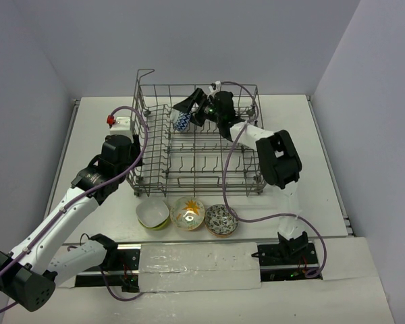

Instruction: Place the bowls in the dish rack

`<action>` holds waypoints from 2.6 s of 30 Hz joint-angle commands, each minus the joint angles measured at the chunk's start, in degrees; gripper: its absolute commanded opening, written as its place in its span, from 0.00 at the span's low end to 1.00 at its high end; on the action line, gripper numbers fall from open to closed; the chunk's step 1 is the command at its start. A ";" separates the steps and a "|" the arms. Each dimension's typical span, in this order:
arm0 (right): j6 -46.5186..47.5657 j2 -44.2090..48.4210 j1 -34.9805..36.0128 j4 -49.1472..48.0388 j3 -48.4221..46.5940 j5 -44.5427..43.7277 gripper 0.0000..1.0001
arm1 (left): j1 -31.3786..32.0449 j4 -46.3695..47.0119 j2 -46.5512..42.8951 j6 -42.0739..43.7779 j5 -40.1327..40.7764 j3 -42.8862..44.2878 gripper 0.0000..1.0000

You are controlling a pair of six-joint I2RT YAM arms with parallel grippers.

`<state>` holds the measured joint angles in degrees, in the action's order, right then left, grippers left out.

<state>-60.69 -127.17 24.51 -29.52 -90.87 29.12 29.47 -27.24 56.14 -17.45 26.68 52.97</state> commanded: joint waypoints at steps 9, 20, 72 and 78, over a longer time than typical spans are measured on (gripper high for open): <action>14.71 7.91 -2.63 28.98 -15.10 -7.77 1.00 | 0.23 -0.44 -0.59 0.14 -0.92 -0.06 0.56; 17.97 12.65 -4.30 37.34 -11.18 -8.12 1.00 | 0.23 -0.70 1.87 0.05 -2.15 0.47 0.41; 35.20 68.91 47.99 71.27 42.97 -29.12 0.76 | -0.47 -1.41 0.73 -0.48 8.22 -0.50 0.00; 36.51 63.28 48.96 69.07 42.18 -29.65 0.70 | -0.56 -1.23 0.55 -0.39 8.30 -0.59 0.00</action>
<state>-24.53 -62.28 72.77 42.46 -46.98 0.62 29.87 -27.16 57.21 -18.72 28.18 52.99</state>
